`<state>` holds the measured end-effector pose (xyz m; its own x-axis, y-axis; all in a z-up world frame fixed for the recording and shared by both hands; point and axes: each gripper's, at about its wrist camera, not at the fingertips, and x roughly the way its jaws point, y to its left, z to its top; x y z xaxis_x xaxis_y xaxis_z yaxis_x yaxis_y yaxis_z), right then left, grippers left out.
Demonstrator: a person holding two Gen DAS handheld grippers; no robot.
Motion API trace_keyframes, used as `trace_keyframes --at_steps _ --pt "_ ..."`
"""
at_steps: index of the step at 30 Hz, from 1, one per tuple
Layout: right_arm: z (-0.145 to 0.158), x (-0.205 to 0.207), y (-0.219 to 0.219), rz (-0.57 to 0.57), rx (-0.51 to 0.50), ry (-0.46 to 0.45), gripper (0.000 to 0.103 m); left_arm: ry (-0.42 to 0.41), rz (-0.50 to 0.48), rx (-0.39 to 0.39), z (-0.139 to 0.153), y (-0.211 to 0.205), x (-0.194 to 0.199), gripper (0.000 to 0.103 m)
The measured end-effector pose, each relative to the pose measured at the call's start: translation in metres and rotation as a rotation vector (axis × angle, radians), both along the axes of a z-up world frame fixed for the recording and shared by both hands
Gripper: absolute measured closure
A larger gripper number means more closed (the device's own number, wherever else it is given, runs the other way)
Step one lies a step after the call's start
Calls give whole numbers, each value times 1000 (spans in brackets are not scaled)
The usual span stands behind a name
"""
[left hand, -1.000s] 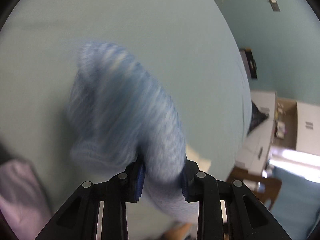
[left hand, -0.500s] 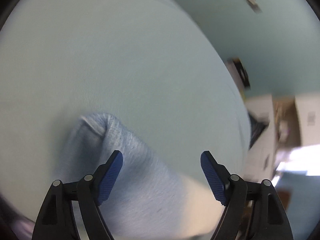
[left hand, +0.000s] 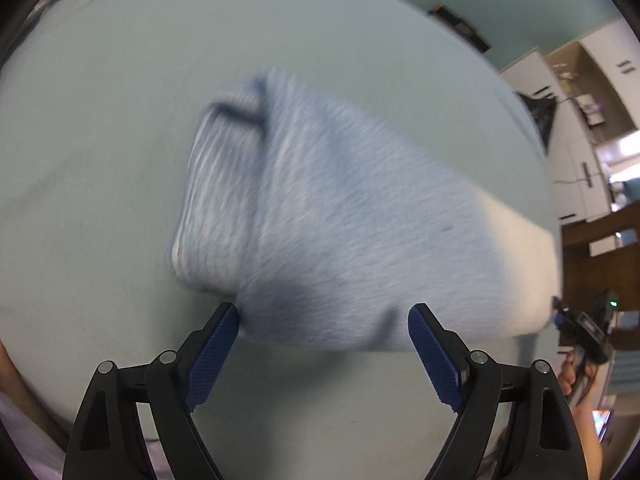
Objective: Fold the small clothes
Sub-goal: 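Lower the held bundle onto the bedspread with both tools, then open the left tool on the bundle while the right tool opens and withdraws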
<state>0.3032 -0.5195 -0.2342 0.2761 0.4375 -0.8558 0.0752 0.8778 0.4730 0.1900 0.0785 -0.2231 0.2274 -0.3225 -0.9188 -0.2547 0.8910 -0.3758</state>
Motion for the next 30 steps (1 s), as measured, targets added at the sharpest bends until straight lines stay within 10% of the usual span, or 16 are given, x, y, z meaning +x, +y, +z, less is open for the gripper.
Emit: trace_keyframes --at_steps 2,6,11,17,22,25,30 --pt "10 -4 4 10 -15 -41 43 28 6 -2 -12 7 -1 15" --pt "25 -11 17 68 -102 -130 87 65 74 -39 -27 28 -7 4" --pt "66 -45 11 56 -74 -245 89 -29 13 115 -4 18 -1 5" --pt "24 -44 14 71 -211 -151 89 -168 -32 268 38 -7 22 5" --pt "65 -44 46 47 -363 -203 66 -196 -151 227 30 -13 43 5" --pt "92 -60 62 30 -327 -321 30 -104 -178 246 7 -17 62 7" --pt "97 -69 103 126 -393 -338 29 -89 -74 -16 4 -1 70 77"
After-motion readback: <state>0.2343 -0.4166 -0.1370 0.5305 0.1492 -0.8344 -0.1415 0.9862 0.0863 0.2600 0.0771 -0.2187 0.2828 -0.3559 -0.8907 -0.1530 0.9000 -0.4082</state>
